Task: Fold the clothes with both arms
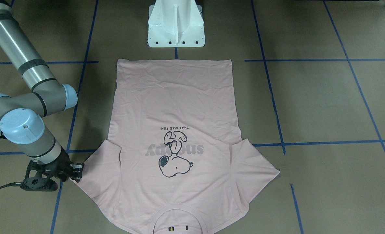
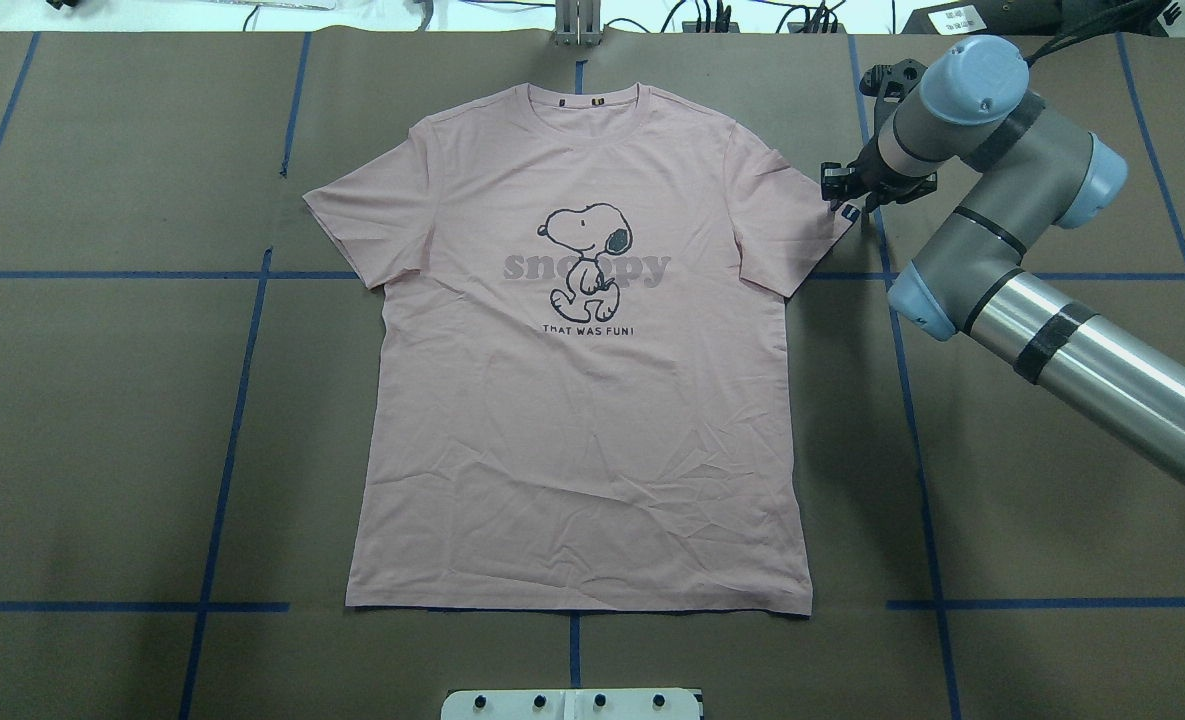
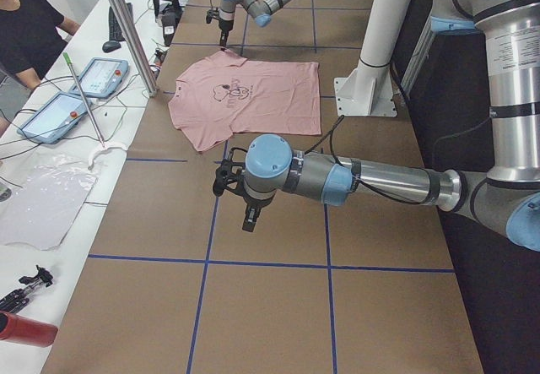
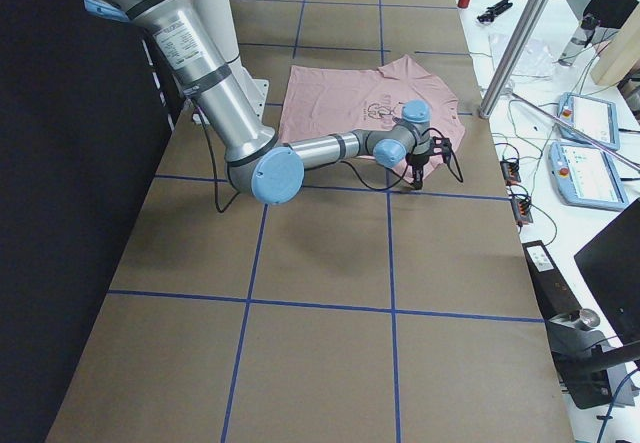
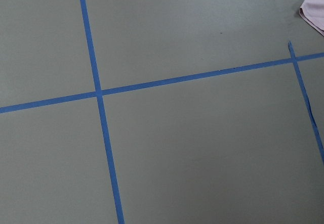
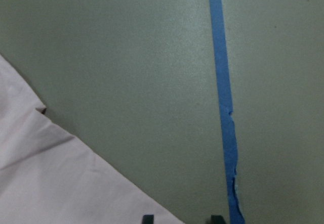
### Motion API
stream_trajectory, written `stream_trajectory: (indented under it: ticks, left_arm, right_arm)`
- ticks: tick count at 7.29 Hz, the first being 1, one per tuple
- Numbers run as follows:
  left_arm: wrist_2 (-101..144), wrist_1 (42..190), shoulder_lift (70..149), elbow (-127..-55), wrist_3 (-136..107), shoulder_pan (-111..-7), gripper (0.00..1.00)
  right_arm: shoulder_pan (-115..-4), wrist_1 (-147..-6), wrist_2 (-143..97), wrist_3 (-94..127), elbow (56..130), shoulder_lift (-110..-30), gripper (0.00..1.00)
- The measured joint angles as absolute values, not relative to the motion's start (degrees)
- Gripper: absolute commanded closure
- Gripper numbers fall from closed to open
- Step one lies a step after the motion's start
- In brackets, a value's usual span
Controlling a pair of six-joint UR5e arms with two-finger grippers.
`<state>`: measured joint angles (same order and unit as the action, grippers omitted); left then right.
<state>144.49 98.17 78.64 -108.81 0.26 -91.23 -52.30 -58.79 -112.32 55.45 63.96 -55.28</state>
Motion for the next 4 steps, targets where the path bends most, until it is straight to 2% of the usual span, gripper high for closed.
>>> stream_trajectory:
  ticks: [4]
  left_arm:
    - [144.55, 98.18, 78.61, -108.89, 0.26, -91.23, 0.0]
  right_arm:
    - [-52.24, -58.79, -112.45, 55.55, 64.72, -54.66, 1.0]
